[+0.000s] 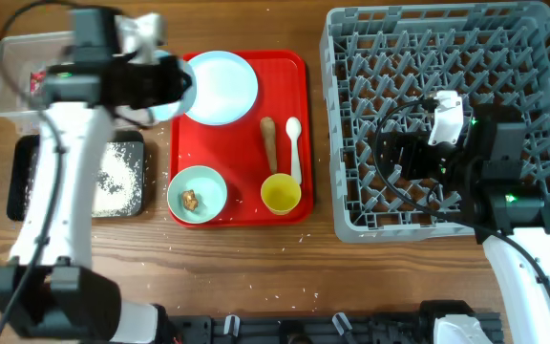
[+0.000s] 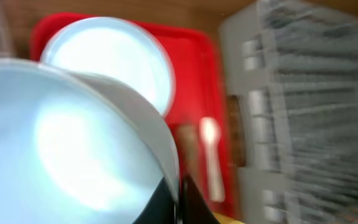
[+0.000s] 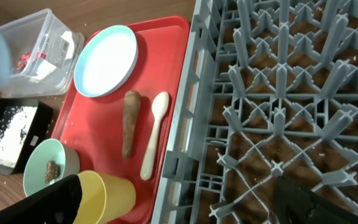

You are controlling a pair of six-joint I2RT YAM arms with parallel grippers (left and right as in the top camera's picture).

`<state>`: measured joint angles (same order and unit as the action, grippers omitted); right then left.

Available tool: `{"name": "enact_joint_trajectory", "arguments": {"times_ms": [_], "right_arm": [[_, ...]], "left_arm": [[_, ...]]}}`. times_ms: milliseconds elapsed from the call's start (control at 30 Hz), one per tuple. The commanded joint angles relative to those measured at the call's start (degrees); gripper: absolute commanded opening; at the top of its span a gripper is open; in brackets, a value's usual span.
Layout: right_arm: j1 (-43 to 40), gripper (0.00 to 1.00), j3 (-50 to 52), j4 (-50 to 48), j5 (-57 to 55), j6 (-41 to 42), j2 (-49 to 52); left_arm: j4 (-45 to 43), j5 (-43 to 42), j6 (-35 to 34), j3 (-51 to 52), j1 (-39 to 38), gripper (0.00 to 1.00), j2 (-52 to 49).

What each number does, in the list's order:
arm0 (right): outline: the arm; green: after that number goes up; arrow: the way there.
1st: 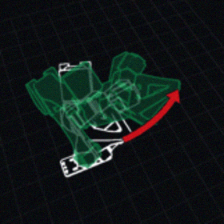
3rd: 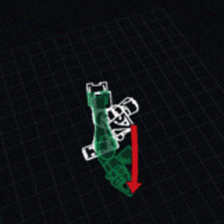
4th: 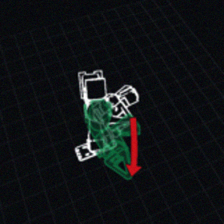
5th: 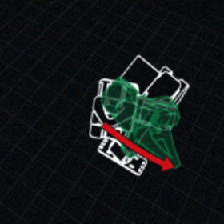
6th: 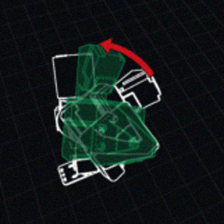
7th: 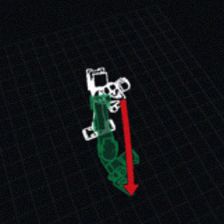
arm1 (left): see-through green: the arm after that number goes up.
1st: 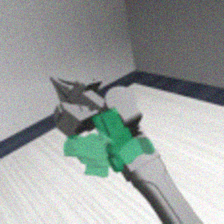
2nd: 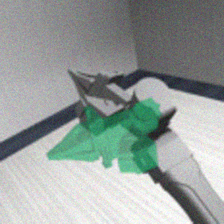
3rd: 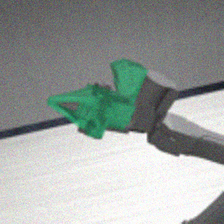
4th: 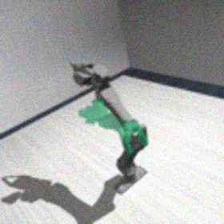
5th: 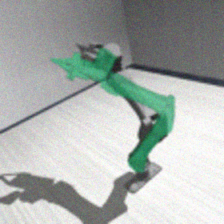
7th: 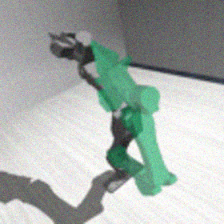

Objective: Sort waste into correct bins and load items into the dishwasher rack
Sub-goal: 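Return the bowl to the red tray and grasp the green bowl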

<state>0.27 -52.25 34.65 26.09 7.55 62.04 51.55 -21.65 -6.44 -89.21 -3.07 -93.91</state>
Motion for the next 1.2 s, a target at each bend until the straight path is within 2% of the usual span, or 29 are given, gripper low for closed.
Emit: {"name": "enact_joint_trajectory", "arguments": {"times_ms": [0,100,167,367,400,467,500,600,700,833,933,1100,1167], "right_arm": [[-0.02,1.0,-0.87,-0.24,-0.59,0.55,0.44],[-0.02,1.0,-0.87,-0.04,-0.81,0.48,0.44],[-0.02,1.0,-0.87,0.42,-0.79,0.48,0.5],[-0.02,1.0,-0.87,0.39,-0.55,0.81,4.63],[-0.02,1.0,-0.87,0.42,-0.55,1.75,6.1],[-0.02,1.0,-0.87,0.35,-0.55,1.62,6.95],[-0.02,1.0,-0.87,0.33,-0.55,1.6,7.13],[-0.02,1.0,-0.87,0.11,-0.55,1.57,7.13],[-0.02,0.99,-0.87,0.09,-0.55,1.49,7.13],[-0.02,1.0,-0.87,1.09,-0.55,-0.17,7.13],[0.02,1.0,-0.87,2.27,-0.52,-0.11,7.13],[0.04,1.0,-0.87,2.71,-0.52,-0.07,7.13],[0.02,1.0,-0.87,3.37,-0.55,-0.07,7.13]], "left_arm": [[0.57,20.33,-1.31,-0.04,-11.23,0.04,-6.93],[1.31,21.24,-1.33,-0.04,-16.94,0.04,-13.79],[5.51,21.09,-3.34,-0.04,-19.32,0.04,-17.79],[6.16,21.66,-4.57,0.07,-22.64,0.04,-21.07],[5.44,21.84,-4.5,0.07,-22.47,0.13,-22.21],[3.98,21.75,-4.55,-0.11,-22.49,0.86,-22.56],[4.92,21.75,-4.59,-1.18,-22.47,1.0,-22.03],[14.69,21.75,-9.35,-8.09,-22.25,1.0,-17.97],[23.56,21.75,-20.02,-8.76,-22.16,1.0,-12.72],[30.14,21.49,-21.57,-8.61,-22.4,1.0,-9.46],[28.92,21.51,-21.68,-5.2,-23.93,1.0,-6.6],[17.07,20.63,-15.8,6.25,-24.06,0.98,-5.2],[13.31,20.65,-15.8,10.14,-24.09,0.83,-5.25]]}}
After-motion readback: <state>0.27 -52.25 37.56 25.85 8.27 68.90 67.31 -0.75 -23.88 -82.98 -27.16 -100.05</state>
